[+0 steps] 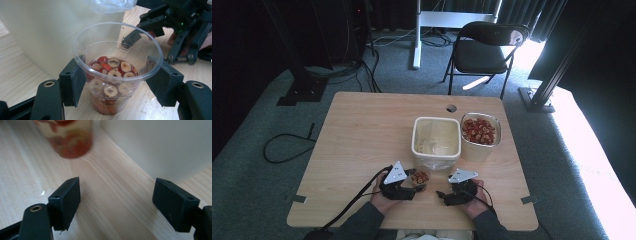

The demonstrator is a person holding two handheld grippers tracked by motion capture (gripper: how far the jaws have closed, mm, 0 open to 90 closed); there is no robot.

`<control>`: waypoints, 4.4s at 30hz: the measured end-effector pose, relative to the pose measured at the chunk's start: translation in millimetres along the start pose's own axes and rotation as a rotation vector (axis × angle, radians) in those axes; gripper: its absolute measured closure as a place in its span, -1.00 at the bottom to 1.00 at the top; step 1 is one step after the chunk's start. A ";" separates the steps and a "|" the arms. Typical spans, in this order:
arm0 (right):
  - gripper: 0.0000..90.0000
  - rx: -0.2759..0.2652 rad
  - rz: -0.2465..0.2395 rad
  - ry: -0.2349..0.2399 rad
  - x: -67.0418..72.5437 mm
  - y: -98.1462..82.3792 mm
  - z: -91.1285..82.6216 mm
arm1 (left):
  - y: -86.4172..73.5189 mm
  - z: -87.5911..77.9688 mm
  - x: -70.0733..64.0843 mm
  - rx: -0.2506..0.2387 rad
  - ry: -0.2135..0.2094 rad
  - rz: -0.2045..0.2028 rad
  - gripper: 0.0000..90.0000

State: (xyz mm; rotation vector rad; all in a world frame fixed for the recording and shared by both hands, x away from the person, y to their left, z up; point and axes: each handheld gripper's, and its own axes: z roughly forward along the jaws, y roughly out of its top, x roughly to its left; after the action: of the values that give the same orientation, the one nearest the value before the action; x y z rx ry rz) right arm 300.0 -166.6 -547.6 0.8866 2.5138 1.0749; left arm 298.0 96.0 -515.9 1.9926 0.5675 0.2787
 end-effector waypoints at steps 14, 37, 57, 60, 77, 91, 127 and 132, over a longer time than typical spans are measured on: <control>-0.48 -0.144 -0.043 0.092 12.0 7.1 -0.8 | 18.9 17.1 -15.6 -0.020 -0.056 0.034 -0.19; 0.00 -0.306 -0.056 0.095 18.9 10.0 -18.9 | 38.9 12.0 -27.8 -0.087 -0.132 0.049 -0.32; 0.05 -0.332 -0.030 0.039 8.5 5.6 -42.0 | 40.9 -15.2 -24.8 -0.115 -0.085 0.065 -0.52; 0.05 -0.349 -0.012 0.014 1.7 4.1 -50.6 | 35.9 -20.5 -18.7 -0.105 -0.063 0.053 -0.52; 0.05 -0.384 0.075 -0.178 -41.4 -4.4 -100.3 | 26.6 -41.2 7.2 -0.051 0.029 0.048 -0.49; 0.05 -0.383 0.125 -0.320 -79.7 -10.1 -151.0 | 27.5 -63.1 28.6 -0.008 0.126 0.067 -0.49; 0.05 -0.369 0.196 -0.451 -140.6 -6.7 -172.8 | 31.3 -100.5 73.6 -0.003 0.277 0.007 -0.49; 0.05 -0.362 0.193 -0.466 -148.9 -1.3 -172.9 | 39.4 -105.1 81.3 0.018 0.291 0.027 -0.49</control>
State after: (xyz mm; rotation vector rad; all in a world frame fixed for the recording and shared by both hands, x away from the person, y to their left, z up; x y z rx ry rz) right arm 336.1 -358.0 -428.7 1.1281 1.8168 1.1684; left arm 334.1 202.9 -435.5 1.9919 0.7286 0.5879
